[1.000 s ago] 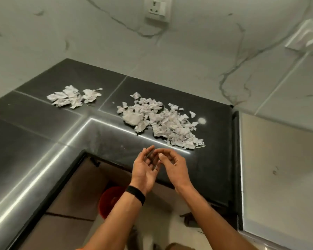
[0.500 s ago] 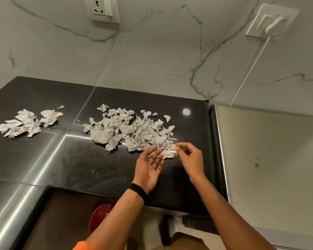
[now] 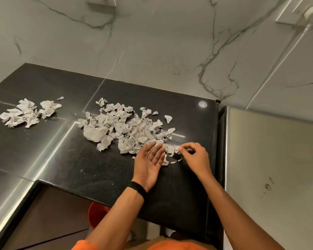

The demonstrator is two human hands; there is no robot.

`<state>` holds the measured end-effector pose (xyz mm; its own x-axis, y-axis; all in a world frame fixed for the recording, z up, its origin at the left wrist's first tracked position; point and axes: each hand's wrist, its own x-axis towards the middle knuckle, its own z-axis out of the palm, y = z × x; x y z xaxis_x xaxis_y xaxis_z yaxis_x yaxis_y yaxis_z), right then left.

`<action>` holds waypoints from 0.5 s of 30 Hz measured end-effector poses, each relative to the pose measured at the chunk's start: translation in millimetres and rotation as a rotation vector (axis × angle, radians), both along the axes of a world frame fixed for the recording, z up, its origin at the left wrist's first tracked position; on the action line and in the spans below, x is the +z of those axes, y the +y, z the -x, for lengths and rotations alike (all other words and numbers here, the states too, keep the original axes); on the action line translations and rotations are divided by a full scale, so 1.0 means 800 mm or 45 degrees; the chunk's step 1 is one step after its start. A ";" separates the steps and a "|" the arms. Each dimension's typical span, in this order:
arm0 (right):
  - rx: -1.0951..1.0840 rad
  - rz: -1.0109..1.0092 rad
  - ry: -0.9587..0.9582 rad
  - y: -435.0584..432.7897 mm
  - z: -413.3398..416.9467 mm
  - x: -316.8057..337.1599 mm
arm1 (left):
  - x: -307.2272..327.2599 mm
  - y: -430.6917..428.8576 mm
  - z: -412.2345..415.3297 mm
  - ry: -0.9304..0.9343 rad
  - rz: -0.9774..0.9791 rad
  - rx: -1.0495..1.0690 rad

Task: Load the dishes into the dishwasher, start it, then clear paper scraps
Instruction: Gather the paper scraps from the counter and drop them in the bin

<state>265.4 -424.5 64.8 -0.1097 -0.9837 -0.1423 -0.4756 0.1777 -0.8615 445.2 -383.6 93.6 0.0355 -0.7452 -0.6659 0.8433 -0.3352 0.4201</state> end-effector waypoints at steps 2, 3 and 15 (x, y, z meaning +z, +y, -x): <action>-0.070 -0.010 -0.209 -0.002 0.000 0.013 | 0.001 -0.007 0.006 -0.028 0.008 0.025; -0.072 0.006 -0.269 -0.002 -0.002 0.021 | 0.002 -0.010 0.010 -0.030 0.014 0.037; -0.088 0.193 -0.163 0.012 -0.022 0.024 | 0.004 -0.015 0.012 0.362 0.097 0.142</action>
